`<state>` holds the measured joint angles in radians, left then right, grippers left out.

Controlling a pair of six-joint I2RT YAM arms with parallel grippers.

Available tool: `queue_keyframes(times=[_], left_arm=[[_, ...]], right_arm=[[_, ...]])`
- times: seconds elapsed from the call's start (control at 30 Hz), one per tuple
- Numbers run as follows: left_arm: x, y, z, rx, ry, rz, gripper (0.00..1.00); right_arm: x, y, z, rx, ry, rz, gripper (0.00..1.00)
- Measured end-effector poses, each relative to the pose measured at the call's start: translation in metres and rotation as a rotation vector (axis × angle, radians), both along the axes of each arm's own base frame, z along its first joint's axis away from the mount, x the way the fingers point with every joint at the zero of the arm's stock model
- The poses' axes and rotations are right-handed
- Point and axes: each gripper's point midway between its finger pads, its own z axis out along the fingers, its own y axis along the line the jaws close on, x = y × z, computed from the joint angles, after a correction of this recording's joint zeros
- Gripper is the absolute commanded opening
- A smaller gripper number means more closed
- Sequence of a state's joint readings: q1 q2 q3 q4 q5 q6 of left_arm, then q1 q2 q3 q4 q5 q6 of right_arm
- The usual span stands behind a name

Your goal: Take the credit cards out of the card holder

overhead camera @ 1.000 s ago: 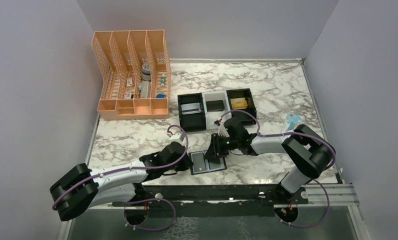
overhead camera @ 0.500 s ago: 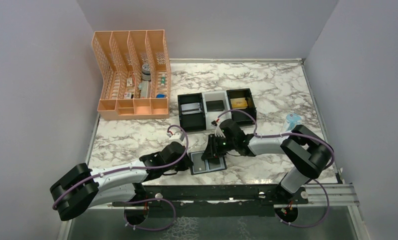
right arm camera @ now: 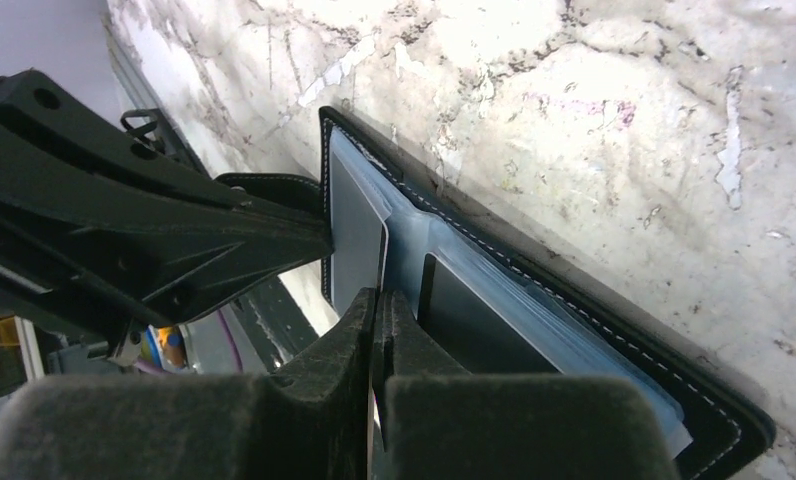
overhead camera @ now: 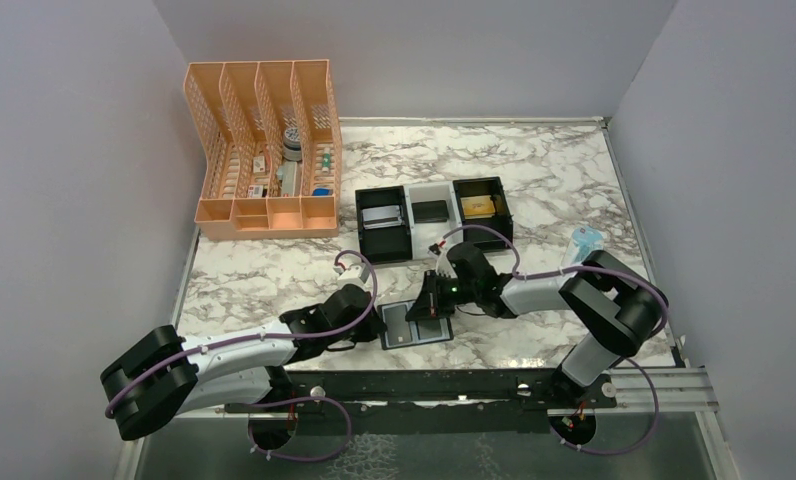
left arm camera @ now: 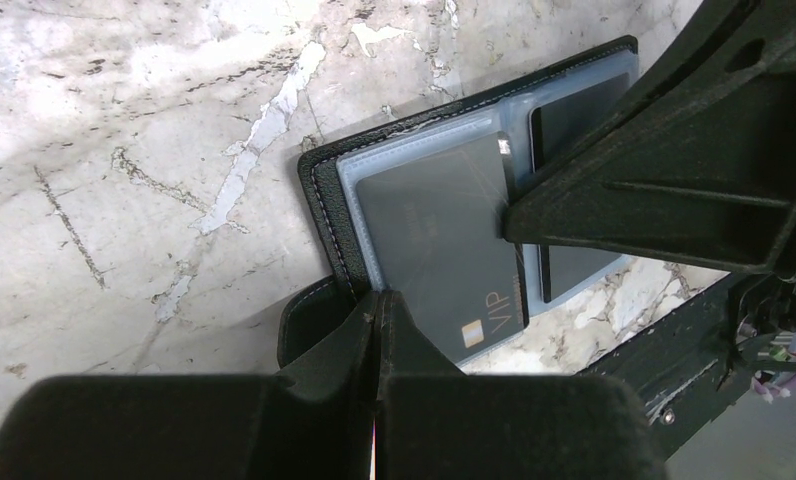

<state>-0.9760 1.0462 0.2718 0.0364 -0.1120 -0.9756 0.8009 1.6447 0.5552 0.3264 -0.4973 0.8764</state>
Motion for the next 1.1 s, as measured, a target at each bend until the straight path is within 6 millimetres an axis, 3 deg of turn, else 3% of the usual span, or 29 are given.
queue_keyframes(times=[0.43, 0.7, 1.1], left_arm=[[-0.001, 0.002, 0.000, -0.008, -0.001, 0.017, 0.00], [-0.001, 0.003, 0.000, -0.013, -0.002, 0.020, 0.00], [-0.001, 0.003, 0.000, -0.013, -0.003, 0.021, 0.00]], right_arm=[[-0.012, -0.006, 0.012, 0.085, 0.052, 0.069, 0.07], [-0.019, -0.005, 0.018, 0.120, 0.076, 0.104, 0.01], [-0.015, -0.017, 0.008, 0.081, 0.094, 0.091, 0.01]])
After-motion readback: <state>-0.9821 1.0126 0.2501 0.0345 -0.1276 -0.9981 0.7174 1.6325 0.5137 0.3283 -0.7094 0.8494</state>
